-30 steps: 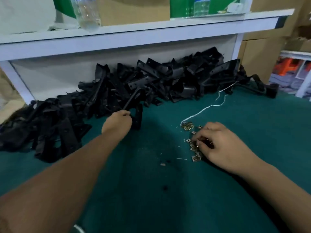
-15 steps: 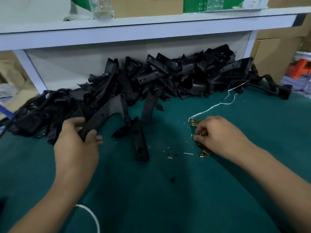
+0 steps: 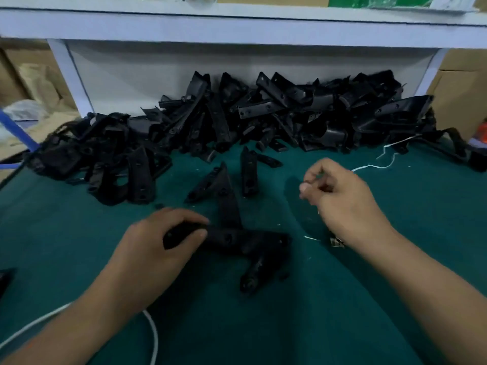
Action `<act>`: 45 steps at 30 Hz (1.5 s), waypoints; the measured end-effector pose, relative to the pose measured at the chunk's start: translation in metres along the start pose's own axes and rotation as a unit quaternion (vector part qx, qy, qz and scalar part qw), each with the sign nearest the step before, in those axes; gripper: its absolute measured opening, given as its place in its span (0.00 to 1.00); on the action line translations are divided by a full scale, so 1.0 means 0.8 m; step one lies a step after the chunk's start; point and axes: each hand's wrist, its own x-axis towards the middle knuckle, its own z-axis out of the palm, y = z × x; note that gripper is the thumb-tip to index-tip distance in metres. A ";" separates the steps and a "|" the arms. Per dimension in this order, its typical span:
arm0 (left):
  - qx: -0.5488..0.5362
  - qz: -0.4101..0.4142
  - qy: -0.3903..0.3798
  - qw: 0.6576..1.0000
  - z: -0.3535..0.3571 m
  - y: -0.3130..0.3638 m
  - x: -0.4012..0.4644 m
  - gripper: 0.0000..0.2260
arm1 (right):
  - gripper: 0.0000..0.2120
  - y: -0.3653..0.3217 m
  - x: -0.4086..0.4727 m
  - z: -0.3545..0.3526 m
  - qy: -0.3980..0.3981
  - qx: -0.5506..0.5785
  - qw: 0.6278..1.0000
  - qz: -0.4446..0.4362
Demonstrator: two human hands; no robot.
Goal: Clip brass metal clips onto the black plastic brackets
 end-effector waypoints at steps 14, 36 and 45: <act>0.287 0.104 -0.063 0.950 0.025 0.018 -0.014 0.23 | 0.05 0.005 -0.047 0.050 -0.021 0.310 0.950 -0.010; 0.241 0.066 -0.027 0.968 0.012 0.009 -0.012 0.27 | 0.06 -0.018 -0.065 0.053 -0.152 0.441 0.883 0.055; 0.220 0.080 -0.018 0.972 0.011 0.005 -0.011 0.26 | 0.06 -0.019 -0.064 0.051 -0.175 0.469 0.864 0.060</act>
